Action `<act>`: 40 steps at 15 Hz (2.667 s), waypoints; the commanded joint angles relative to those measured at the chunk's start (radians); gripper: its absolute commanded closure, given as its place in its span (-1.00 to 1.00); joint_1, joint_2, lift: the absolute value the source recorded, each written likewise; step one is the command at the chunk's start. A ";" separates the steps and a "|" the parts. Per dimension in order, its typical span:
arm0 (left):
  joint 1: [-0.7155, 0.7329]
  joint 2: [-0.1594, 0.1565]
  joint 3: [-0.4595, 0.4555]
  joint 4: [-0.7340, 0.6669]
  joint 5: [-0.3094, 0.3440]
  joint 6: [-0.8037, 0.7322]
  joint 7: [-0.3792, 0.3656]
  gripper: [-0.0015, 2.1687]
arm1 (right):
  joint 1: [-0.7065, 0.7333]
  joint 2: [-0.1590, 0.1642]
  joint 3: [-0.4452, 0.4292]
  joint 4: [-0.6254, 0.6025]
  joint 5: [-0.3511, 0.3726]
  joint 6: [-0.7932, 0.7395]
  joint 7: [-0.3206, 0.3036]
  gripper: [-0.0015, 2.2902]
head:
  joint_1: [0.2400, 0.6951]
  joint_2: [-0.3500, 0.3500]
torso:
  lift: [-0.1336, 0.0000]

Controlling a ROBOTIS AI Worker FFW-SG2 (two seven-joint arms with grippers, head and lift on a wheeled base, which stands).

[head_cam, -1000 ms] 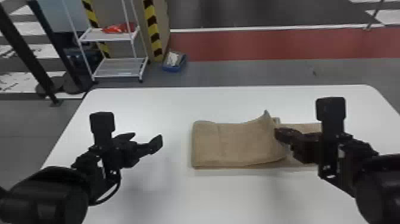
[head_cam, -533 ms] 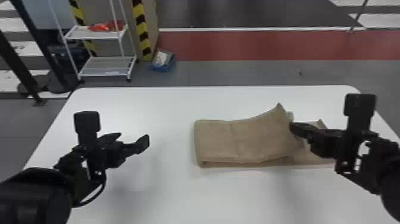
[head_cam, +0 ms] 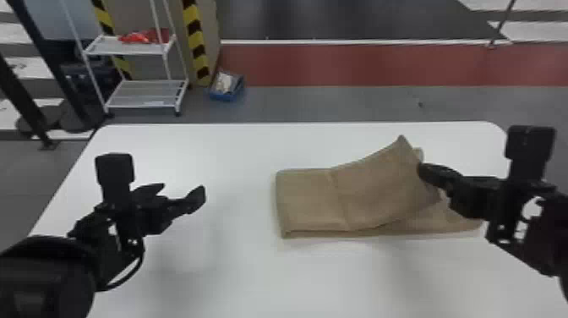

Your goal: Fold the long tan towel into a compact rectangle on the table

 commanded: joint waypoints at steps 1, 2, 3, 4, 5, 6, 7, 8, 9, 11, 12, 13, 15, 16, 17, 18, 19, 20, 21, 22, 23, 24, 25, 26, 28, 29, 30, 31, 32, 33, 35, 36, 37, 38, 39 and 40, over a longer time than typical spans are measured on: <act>0.000 -0.002 -0.009 0.001 -0.004 -0.016 0.000 -0.93 | 0.046 -0.019 -0.050 -0.003 -0.016 -0.005 0.000 0.20 | 1.00 0.02 | -0.91; -0.009 -0.008 -0.014 0.004 -0.005 -0.016 0.000 -0.93 | 0.053 -0.016 -0.047 0.048 0.001 -0.048 0.000 0.20 | 1.00 -0.05 | -0.91; -0.012 -0.011 -0.018 0.006 -0.012 -0.016 -0.001 -0.93 | 0.043 -0.013 -0.036 0.103 0.014 -0.078 0.001 0.20 | 1.00 -0.08 | -0.91; -0.012 -0.012 -0.024 0.004 -0.016 -0.016 0.000 -0.93 | 0.030 -0.013 -0.027 0.138 0.021 -0.088 0.001 0.20 | 1.00 -0.11 | -0.91; -0.012 -0.012 -0.026 0.004 -0.016 -0.013 0.000 -0.93 | 0.018 -0.013 -0.011 0.158 0.033 -0.100 0.001 0.20 | 1.00 -0.13 | -0.91; -0.011 -0.012 -0.026 0.004 -0.016 -0.013 0.000 -0.93 | 0.014 -0.012 -0.008 0.160 0.036 -0.100 0.001 0.20 | 1.00 -0.15 | -0.91; -0.008 -0.012 -0.024 0.003 -0.018 -0.009 0.000 -0.93 | 0.014 -0.012 -0.007 0.152 0.033 -0.100 0.001 0.20 | 1.00 -0.16 | -0.91; -0.004 -0.012 -0.021 0.003 -0.018 -0.009 0.000 -0.93 | 0.014 -0.013 -0.015 0.117 0.024 -0.091 0.001 0.20 | 1.00 -0.16 | -0.91; 0.000 -0.012 -0.018 0.003 -0.018 -0.006 0.000 -0.93 | 0.027 -0.016 -0.038 0.071 0.011 -0.088 0.001 0.20 | 1.00 -0.16 | -0.91; 0.000 -0.012 -0.017 0.004 -0.025 -0.006 0.000 -0.93 | 0.030 -0.032 -0.103 0.036 -0.041 -0.075 0.000 0.20 | 1.00 -0.15 | -0.91; 0.000 -0.012 -0.018 0.004 -0.025 -0.006 0.000 -0.93 | 0.033 -0.048 -0.137 0.039 -0.078 -0.069 0.000 0.20 | 1.00 -0.17 | -0.91; -0.001 -0.012 -0.023 0.004 -0.025 -0.006 0.000 -0.93 | 0.038 -0.062 -0.145 0.055 -0.071 -0.072 0.001 0.20 | 1.00 -0.20 | -0.91; -0.009 -0.014 -0.030 0.004 -0.028 -0.006 0.000 -0.93 | 0.038 -0.055 -0.107 0.112 -0.009 -0.088 0.004 0.20 | 1.00 -0.26 | -0.91; -0.011 -0.015 -0.032 0.004 -0.027 0.000 0.000 -0.93 | 0.038 -0.044 -0.094 0.138 0.005 -0.106 0.006 0.20 | 1.00 -0.29 | -0.91; -0.008 -0.015 -0.032 0.001 -0.027 0.006 0.000 -0.93 | 0.037 -0.039 -0.085 0.161 0.014 -0.118 0.004 0.20 | 1.00 -0.31 | -0.91; -0.003 -0.015 -0.032 -0.003 -0.027 0.012 0.000 -0.93 | 0.032 -0.036 -0.080 0.172 0.024 -0.121 0.003 0.20 | 1.00 -0.31 | -0.91; 0.002 -0.014 -0.030 -0.005 -0.028 0.012 0.000 -0.93 | 0.032 -0.036 -0.076 0.166 0.022 -0.118 0.003 0.20 | 1.00 -0.31 | -0.91; 0.002 -0.014 -0.030 -0.003 -0.035 0.009 0.000 -0.93 | 0.038 -0.036 -0.080 0.144 0.013 -0.118 0.003 0.20 | 1.00 -0.31 | -0.91; 0.002 -0.014 -0.030 -0.003 -0.041 0.012 -0.001 -0.93 | 0.050 -0.036 -0.096 0.092 0.004 -0.103 0.003 0.20 | 1.00 -0.31 | -0.91; 0.000 -0.015 -0.032 -0.002 -0.045 0.012 0.000 -0.93 | 0.061 -0.038 -0.114 0.051 -0.010 -0.078 0.003 0.20 | 1.00 -0.30 | -0.91; 0.000 -0.015 -0.033 -0.002 -0.047 0.012 0.000 -0.93 | 0.070 -0.045 -0.146 0.025 -0.042 -0.054 0.003 0.20 | 1.00 -0.29 | -0.91; -0.006 -0.017 -0.040 0.000 -0.048 0.009 0.000 -0.93 | 0.076 -0.058 -0.185 0.014 -0.073 -0.023 0.003 0.20 | 1.00 -0.29 | -0.91; -0.014 -0.020 -0.047 0.004 -0.054 0.009 0.000 -0.93 | 0.089 -0.070 -0.217 0.008 -0.099 -0.014 0.004 0.20 | 1.00 -0.30 | -0.91; -0.021 -0.025 -0.056 0.011 -0.061 0.012 0.000 -0.93 | 0.106 -0.081 -0.243 0.003 -0.105 -0.014 0.004 0.20 | 1.00 -0.32 | -0.91; -0.038 -0.032 -0.079 0.018 -0.068 0.009 0.000 -0.93 | 0.118 -0.084 -0.265 0.017 -0.084 -0.029 0.011 0.20 | 1.00 -0.44 | -0.91; -0.040 -0.043 -0.084 0.018 -0.082 0.009 0.000 -0.93 | 0.116 -0.084 -0.258 0.046 -0.076 -0.042 0.012 0.20 | 1.00 -0.48 | -0.91; -0.040 -0.044 -0.087 0.018 -0.082 0.009 0.000 -0.93 | 0.110 -0.084 -0.246 0.077 -0.062 -0.054 0.014 0.20 | 1.00 -0.52 | -0.91; -0.038 -0.044 -0.087 0.018 -0.082 0.009 0.000 -0.93 | 0.102 -0.084 -0.232 0.105 -0.056 -0.078 0.015 0.20 | 1.00 -0.56 | -0.91; -0.034 -0.044 -0.086 0.018 -0.082 0.012 0.000 -0.93 | 0.090 -0.085 -0.219 0.124 -0.045 -0.091 0.017 0.20 | 1.00 -0.59 | -0.91; -0.026 -0.041 -0.081 0.017 -0.081 0.012 0.000 -0.93 | 0.083 -0.084 -0.206 0.135 -0.033 -0.097 0.018 0.20 | 1.00 -0.60 | -0.91; -0.014 -0.038 -0.066 0.015 -0.079 0.012 0.000 -0.93 | 0.075 -0.084 -0.196 0.143 -0.027 -0.109 0.018 0.20 | 1.00 -0.59 | -0.91; -0.009 -0.037 -0.061 0.015 -0.077 0.012 0.000 -0.93 | 0.072 -0.084 -0.194 0.141 -0.027 -0.109 0.018 0.20 | 1.00 -0.57 | -0.91; -0.008 -0.035 -0.060 0.015 -0.077 0.009 0.000 -0.93 | 0.070 -0.084 -0.192 0.141 -0.027 -0.109 0.018 0.20 | 1.00 -0.56 | -0.91; -0.004 -0.035 -0.050 0.014 -0.077 0.012 -0.001 -0.93 | 0.070 -0.084 -0.192 0.131 -0.035 -0.103 0.021 0.20 | 1.00 -0.54 | -0.91; -0.004 -0.035 -0.049 0.014 -0.076 0.012 -0.001 -0.93 | 0.079 -0.082 -0.200 0.097 -0.048 -0.094 0.023 0.20 | 1.00 -0.53 | -0.91; -0.006 -0.035 -0.049 0.014 -0.076 0.012 -0.001 -0.93 | 0.089 -0.081 -0.209 0.060 -0.052 -0.091 0.023 0.20 | 1.00 -0.52 | -0.91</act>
